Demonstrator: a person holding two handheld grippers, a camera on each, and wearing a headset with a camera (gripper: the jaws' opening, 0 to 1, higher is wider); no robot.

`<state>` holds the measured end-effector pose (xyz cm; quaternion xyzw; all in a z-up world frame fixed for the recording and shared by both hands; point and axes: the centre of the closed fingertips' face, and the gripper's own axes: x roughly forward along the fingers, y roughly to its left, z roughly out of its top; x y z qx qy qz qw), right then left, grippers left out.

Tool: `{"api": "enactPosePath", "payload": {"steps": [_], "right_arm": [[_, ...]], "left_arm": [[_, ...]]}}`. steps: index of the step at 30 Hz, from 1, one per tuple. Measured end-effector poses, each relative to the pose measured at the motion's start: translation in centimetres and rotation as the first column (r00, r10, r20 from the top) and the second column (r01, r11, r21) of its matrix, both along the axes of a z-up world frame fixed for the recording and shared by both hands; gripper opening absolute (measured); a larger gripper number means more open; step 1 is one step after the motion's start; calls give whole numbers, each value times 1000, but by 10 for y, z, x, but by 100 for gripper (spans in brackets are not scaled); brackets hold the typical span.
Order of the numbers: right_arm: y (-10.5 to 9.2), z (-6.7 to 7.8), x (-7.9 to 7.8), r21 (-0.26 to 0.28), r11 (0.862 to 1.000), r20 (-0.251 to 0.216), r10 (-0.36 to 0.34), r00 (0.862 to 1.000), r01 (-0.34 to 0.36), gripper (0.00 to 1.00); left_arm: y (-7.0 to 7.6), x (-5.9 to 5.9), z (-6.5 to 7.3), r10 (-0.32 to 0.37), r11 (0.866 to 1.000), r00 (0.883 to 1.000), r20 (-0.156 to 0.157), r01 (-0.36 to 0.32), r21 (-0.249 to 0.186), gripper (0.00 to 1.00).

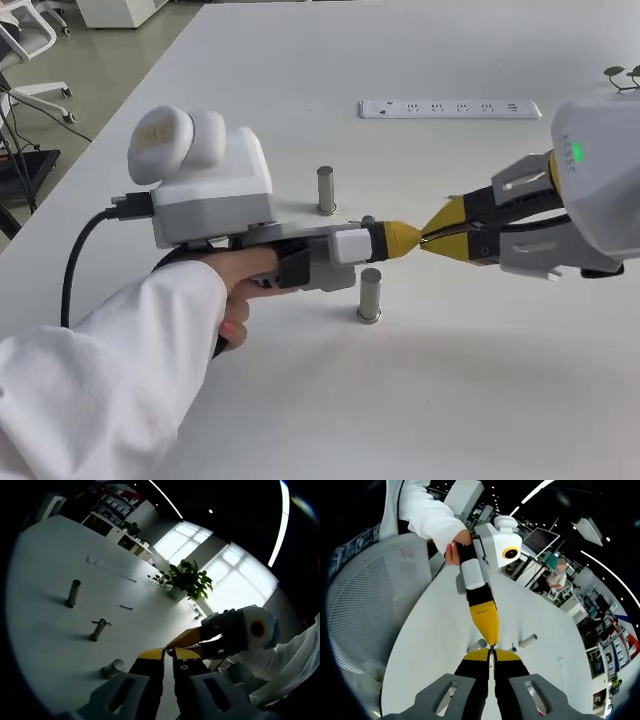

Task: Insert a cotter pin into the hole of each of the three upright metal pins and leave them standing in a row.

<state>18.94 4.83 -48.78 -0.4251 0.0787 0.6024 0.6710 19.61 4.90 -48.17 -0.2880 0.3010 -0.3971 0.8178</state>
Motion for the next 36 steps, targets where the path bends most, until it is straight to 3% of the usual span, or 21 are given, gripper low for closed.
{"api": "enactPosePath", "payload": {"steps": [12,19,25,28,36], "right_arm": [[2,-1,-2,-4,1000,1,17,1000,-17,0],[4,-2,-4,-15,1000,3,28,1000,-28,0],[4,-5,-7,-20,999,-3,35,999,-35,0],[4,-5,-8,-17,999,-7,37,999,-37,0],[6,-2,-8,4,999,1,44,999,-44,0]], "left_arm": [[0,-4,-1,-25,1000,1000,0,25,8,3],[2,-6,-4,-39,999,999,6,39,36,1],[2,-10,-7,-60,996,998,-12,61,64,1],[3,-11,-7,-73,994,997,3,73,87,0],[5,-11,-4,-92,991,995,33,88,99,0]]}}
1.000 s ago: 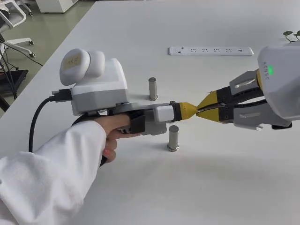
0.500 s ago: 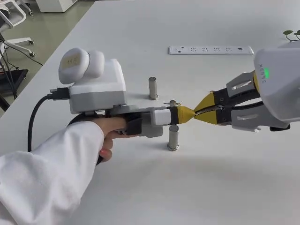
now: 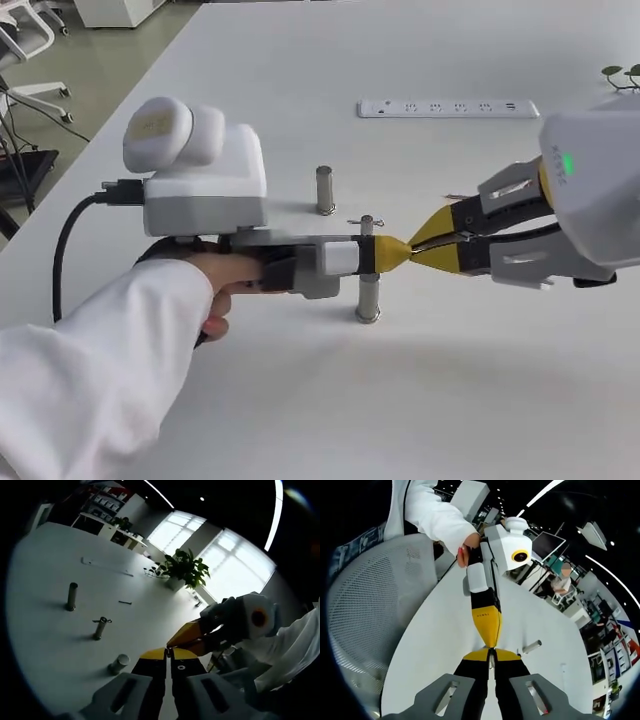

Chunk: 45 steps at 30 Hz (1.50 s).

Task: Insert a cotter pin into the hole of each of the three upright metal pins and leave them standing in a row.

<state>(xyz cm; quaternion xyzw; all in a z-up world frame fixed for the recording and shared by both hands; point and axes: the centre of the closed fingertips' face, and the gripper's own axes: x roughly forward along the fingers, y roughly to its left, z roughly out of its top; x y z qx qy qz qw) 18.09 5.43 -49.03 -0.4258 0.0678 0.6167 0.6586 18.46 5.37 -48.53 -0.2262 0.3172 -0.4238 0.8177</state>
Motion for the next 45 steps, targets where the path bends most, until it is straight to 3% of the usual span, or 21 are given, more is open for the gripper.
{"api": "enactPosePath", "payload": {"steps": [1,11,14,17,20,23,24,25,28,32,33,35,37,39,41,42,45], "right_arm": [[1,1,1,8,1000,15,2,1000,-2,0],[0,2,2,17,1000,8,-11,1000,11,2],[-3,0,1,29,999,-39,-33,999,34,7],[-8,-4,2,30,998,-81,-56,995,59,9],[-13,-11,4,18,996,-117,-84,990,87,9],[-14,-12,0,46,993,-201,-99,975,110,10],[-14,-12,1,53,992,-209,-104,973,117,10],[-13,-9,0,70,989,-224,-110,968,128,9],[-7,-3,-6,128,980,-301,-108,947,153,9],[-4,0,-19,165,978,-404,-51,913,127,12],[-5,0,-14,176,976,-395,-52,917,131,13],[-3,1,-20,193,972,-437,-34,899,131,14],[0,3,-23,205,971,-445,-24,895,127,13],[1,3,-26,200,972,-446,-22,895,124,12],[2,0,-29,188,975,-452,-17,892,114,10],[2,-2,-30,182,978,-450,-14,893,107,9],[1,-7,-33,161,983,-437,-8,900,87,9]], "left_arm": [[1,1,2,0,1000,1000,7,0,0,0],[9,-1,-1,-5,1000,1000,9,4,25,0],[14,-2,-1,-9,999,1000,29,8,39,0],[17,-4,1,-39,998,996,78,34,60,0],[19,-5,1,-44,997,995,87,38,73,0],[19,-7,4,-63,996,992,113,55,76,0],[19,-8,4,-72,995,990,123,62,81,0],[18,-10,5,-100,992,983,151,86,97,0],[16,-15,6,-140,986,976,167,123,109,0],[12,-21,14,-199,978,951,237,175,116,0],[11,-22,16,-223,972,934,279,193,132,0],[10,-25,18,-263,962,905,333,219,166,0],[9,-29,19,-312,946,868,387,248,207,0],[8,-32,20,-315,946,868,385,255,199,0],[7,-33,23,-328,942,848,417,262,208,0],[8,-33,22,-355,932,820,449,269,244,0],[7,-33,26,-335,940,825,456,263,215,0]]}}
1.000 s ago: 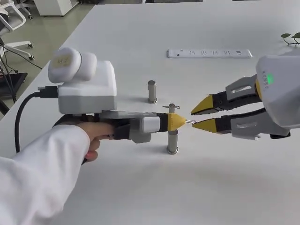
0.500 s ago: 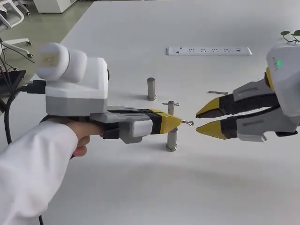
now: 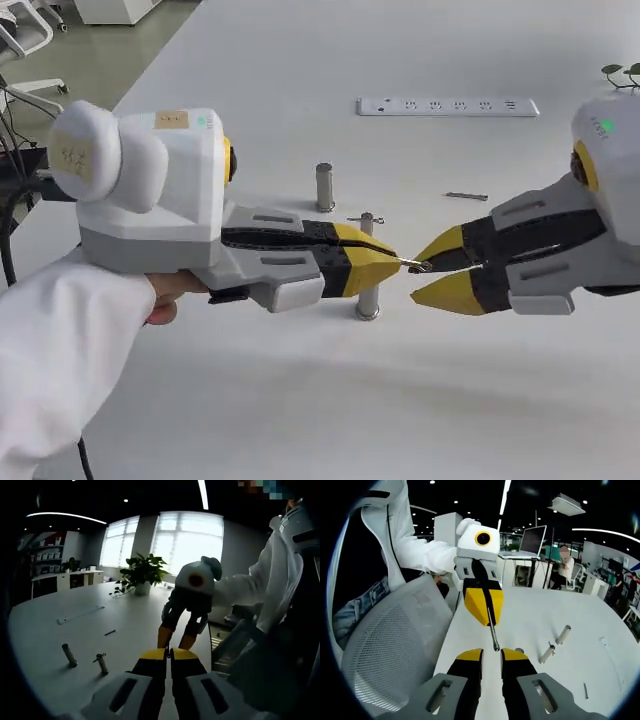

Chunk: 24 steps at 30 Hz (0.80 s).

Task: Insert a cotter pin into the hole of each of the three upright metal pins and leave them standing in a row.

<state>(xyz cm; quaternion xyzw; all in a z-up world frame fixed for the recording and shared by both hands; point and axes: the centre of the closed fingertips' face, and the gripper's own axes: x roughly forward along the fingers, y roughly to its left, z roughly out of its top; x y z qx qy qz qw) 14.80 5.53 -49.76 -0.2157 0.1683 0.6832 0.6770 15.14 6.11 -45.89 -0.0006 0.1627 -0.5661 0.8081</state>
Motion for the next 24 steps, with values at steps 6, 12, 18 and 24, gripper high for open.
{"api": "enactPosePath", "payload": {"steps": [6,12,18,24], "right_arm": [[3,6,0,32,999,-19,-8,1000,9,7],[2,6,2,30,1000,-11,-7,1000,7,2],[4,4,-3,26,1000,-23,5,1000,-4,0],[3,3,-6,15,1000,-31,21,999,-20,0]], "left_arm": [[2,-3,0,-29,999,999,40,28,24,0],[2,-5,0,-51,998,997,58,49,33,0],[1,-6,-4,-61,998,997,55,59,33,0],[2,-9,-13,-83,994,995,54,79,70,0]]}}
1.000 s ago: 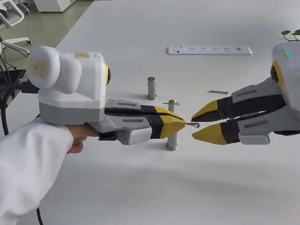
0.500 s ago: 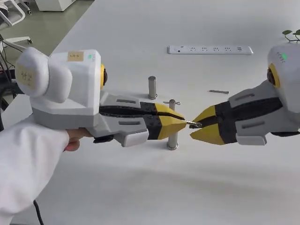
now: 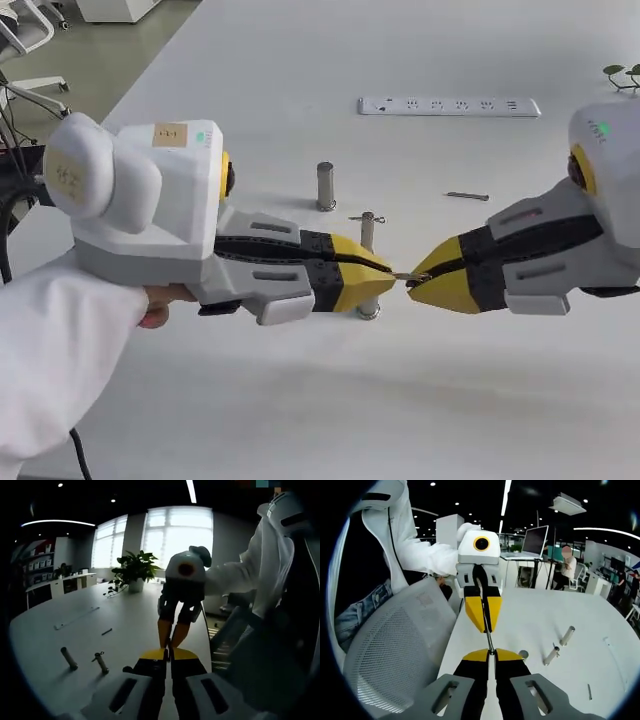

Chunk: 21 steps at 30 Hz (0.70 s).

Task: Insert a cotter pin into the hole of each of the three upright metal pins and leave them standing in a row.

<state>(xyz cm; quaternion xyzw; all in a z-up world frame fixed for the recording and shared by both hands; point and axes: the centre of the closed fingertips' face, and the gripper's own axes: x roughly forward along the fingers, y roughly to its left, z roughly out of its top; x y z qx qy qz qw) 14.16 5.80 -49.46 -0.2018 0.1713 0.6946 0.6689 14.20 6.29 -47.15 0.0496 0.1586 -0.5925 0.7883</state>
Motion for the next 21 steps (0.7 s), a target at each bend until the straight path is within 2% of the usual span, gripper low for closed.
{"api": "enactPosePath", "payload": {"steps": [3,7,10,17,21], "right_arm": [[-1,-1,-3,-14,1000,-3,19,1000,-19,0],[-1,-4,-12,-42,997,-21,60,998,-61,0],[-2,-7,-14,-60,995,-25,76,997,-77,0],[-2,-12,-18,-88,993,-28,82,996,-84,0],[-3,-14,-19,-100,992,-35,70,997,-73,0]], "left_arm": [[-1,-3,-5,-25,999,1000,4,25,27,0],[-4,-9,-8,-72,997,997,-6,72,32,0],[-4,-11,-10,-100,994,995,-7,100,51,0],[-5,-13,-19,-130,988,992,-3,130,88,0],[-6,-14,-22,-131,987,991,-7,131,92,0]]}}
